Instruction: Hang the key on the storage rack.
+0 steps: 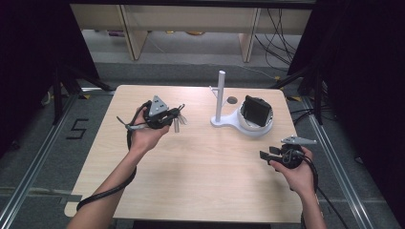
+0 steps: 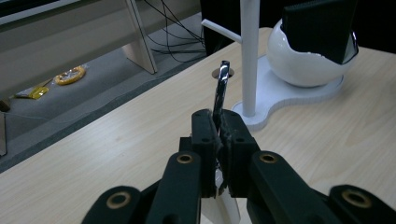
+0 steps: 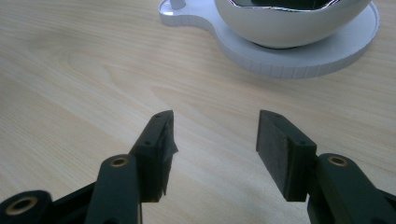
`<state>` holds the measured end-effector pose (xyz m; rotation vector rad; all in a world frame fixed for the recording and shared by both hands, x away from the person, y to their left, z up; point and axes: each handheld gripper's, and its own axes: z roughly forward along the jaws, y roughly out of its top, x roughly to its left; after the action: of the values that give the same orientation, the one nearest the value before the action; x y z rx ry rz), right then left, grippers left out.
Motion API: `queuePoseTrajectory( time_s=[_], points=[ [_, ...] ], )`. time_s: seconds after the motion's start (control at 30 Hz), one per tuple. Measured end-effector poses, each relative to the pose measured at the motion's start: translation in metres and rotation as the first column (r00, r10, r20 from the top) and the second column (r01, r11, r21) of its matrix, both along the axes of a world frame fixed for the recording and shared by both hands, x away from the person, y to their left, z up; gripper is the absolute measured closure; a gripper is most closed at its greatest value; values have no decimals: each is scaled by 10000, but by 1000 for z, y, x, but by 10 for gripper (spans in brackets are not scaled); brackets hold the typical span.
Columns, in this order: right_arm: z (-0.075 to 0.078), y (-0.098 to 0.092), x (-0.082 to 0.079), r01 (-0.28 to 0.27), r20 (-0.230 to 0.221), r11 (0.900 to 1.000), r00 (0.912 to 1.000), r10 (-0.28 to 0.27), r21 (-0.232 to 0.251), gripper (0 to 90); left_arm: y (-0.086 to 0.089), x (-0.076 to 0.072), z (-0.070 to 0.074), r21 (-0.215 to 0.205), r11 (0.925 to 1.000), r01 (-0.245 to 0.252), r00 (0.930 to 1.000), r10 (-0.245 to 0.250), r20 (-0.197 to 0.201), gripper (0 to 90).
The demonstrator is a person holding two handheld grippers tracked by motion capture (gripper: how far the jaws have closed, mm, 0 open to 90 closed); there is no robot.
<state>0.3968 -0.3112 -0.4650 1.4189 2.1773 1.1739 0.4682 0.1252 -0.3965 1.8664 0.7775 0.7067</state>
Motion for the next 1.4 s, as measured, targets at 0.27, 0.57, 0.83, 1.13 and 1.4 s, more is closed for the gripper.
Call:
queuePoseTrajectory(
  time_s=[0.27,0.57,0.83,1.13,1.4],
  points=[
    [2,0,0,8,181,9998,9998,-5,-191,475,-17,4,4,-330,9982,-496,9982,507,331,850],
    [1,3,-2,131,-15,9997,9999,-131,207,474,-48,14,11,-490,9968,-628,9956,660,669,850],
    [3,0,-3,234,-40,9997,9997,-234,-106,474,-65,19,12,-495,9964,-682,9937,722,852,850],
    [2,1,-3,170,-69,9998,9998,-170,87,473,-75,22,14,-536,9958,-741,9892,802,1223,850],
    [1,2,-2,137,-46,9997,9999,-136,186,473,-83,25,14,-635,9939,-901,9852,983,1403,850]
  ],
)
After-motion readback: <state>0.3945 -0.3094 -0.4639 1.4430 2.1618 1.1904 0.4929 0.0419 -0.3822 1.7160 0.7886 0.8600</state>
